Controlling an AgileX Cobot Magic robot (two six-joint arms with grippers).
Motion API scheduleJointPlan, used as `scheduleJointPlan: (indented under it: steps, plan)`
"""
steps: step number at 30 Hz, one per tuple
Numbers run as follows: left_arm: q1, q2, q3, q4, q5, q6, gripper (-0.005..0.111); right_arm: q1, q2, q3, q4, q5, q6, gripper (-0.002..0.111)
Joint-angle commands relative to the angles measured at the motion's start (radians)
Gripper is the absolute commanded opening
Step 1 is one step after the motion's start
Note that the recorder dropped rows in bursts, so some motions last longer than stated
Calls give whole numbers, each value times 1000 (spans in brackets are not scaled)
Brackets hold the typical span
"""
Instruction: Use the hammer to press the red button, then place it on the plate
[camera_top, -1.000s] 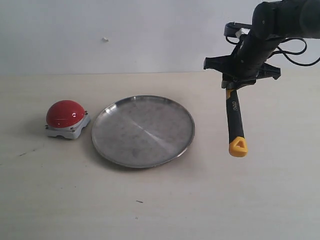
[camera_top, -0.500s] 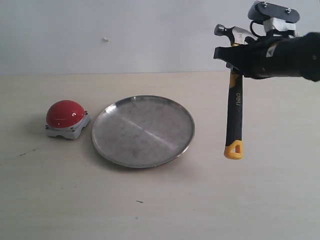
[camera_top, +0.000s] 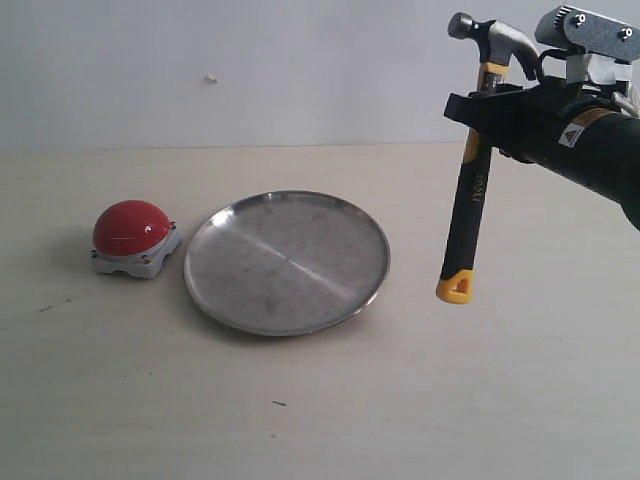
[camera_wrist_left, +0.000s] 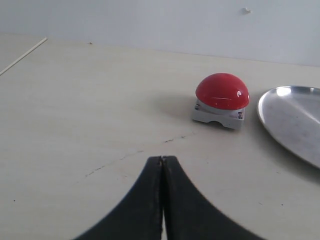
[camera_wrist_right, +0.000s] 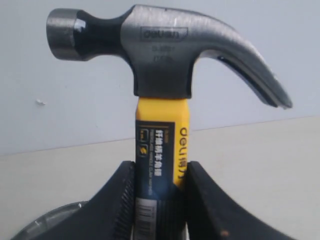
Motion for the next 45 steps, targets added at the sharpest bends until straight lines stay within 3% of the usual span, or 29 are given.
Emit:
scheduleJointPlan:
  steps: [1,6,15,21,26,28,31,36,45]
  plan:
    - [-6,-7,3,3,-8,7,0,0,-15,-6,-34,-97,46,0]
    - [-6,-7,3,20,-43,52,0,0,6,-6,-28,-101,50,0]
    - [-6,-7,3,18,-387,83,0,0,20,23,-58,-200,64,0]
    - [-6,-7,3,-138,-485,-168,0,0,20,92,-31,-377,67,0]
    - [-6,-7,3,-140,-638,-310,0,0,20,94,-47,-384,75,0]
    - [-6,-7,3,-104,-710,-419,0,0,20,94,-52,-384,83,0]
    - [-6,29,-34,67,-788,-531,0,0,20,94,-54,-384,85,0]
    - [-6,250,-180,313,-886,-632,0,0,20,94,-65,-384,85,0]
    - [-6,908,-413,481,-879,-553,0,0,20,94,-82,-371,85,0]
